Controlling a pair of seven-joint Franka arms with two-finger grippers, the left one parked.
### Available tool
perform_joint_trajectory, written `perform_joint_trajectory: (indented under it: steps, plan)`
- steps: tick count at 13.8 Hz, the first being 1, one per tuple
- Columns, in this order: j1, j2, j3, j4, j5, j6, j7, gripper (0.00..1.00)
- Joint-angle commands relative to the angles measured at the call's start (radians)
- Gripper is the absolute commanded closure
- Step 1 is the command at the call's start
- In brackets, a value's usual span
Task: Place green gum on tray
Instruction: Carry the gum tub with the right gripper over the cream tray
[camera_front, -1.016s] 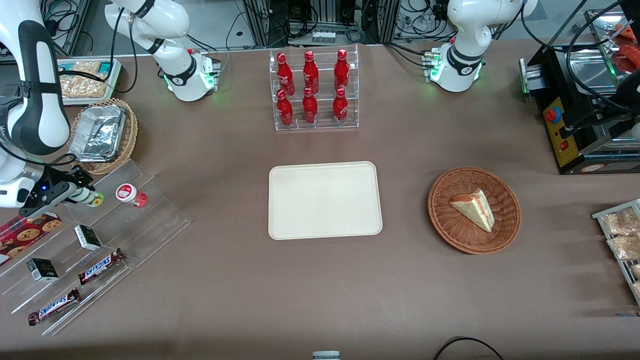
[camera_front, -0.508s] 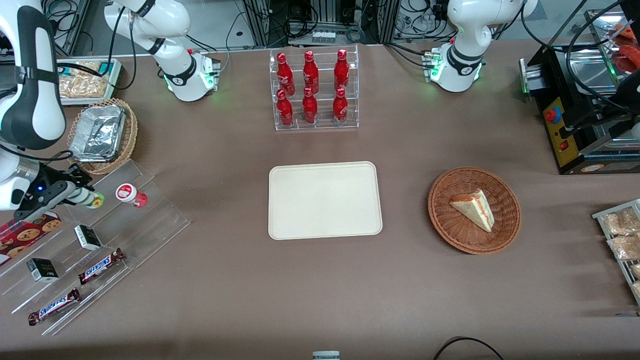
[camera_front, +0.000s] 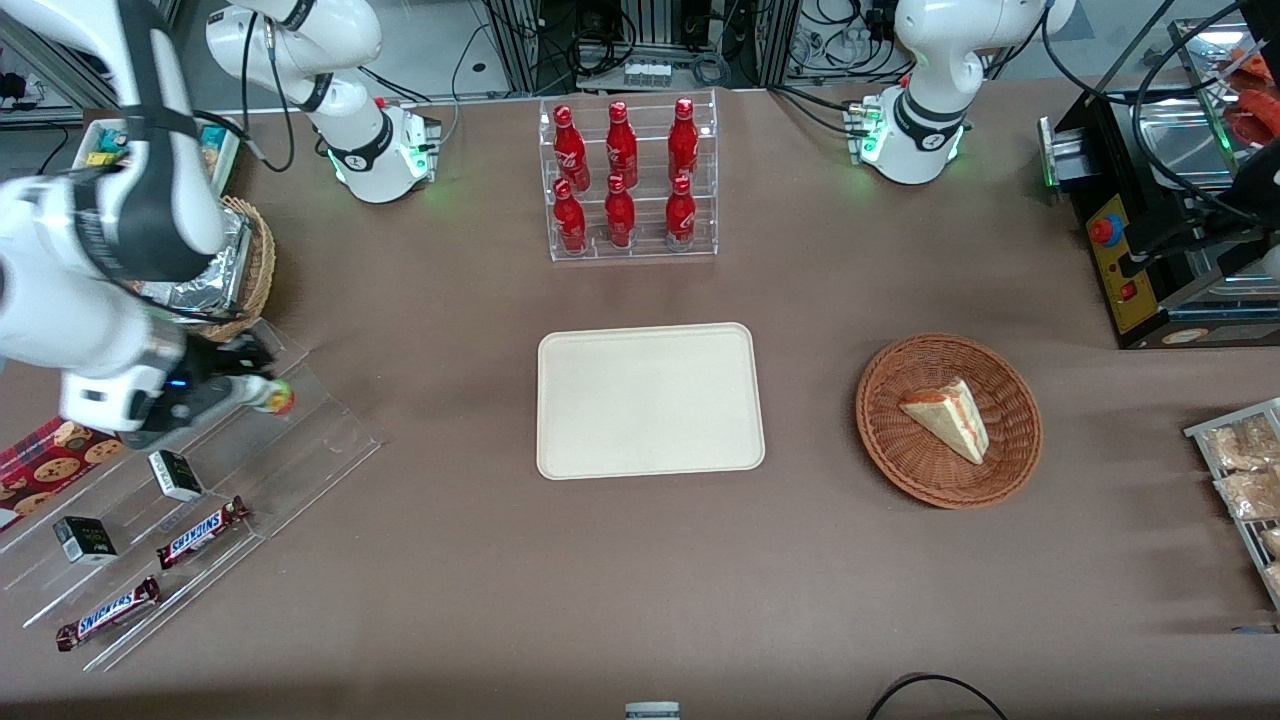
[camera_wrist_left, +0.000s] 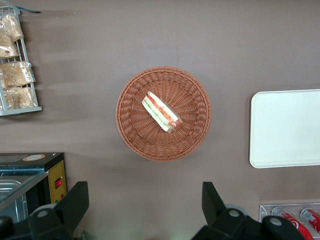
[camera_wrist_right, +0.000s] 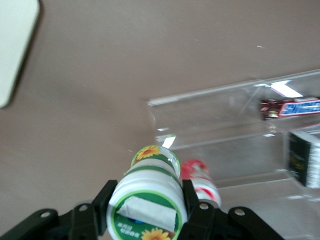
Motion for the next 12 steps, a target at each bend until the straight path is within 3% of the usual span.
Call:
perform_joint_trajectory:
  steps: [1, 3, 8, 12]
  plan:
    - [0.113, 0.056, -0.01, 0.047, 0.019, -0.011, 0.208, 1.0]
    - [0.202, 0.114, -0.009, 0.111, 0.022, -0.013, 0.366, 1.0]
    - [0.357, 0.252, -0.01, 0.219, 0.137, 0.036, 0.664, 1.0]
    - [0.487, 0.35, -0.01, 0.274, 0.14, 0.144, 0.904, 1.0]
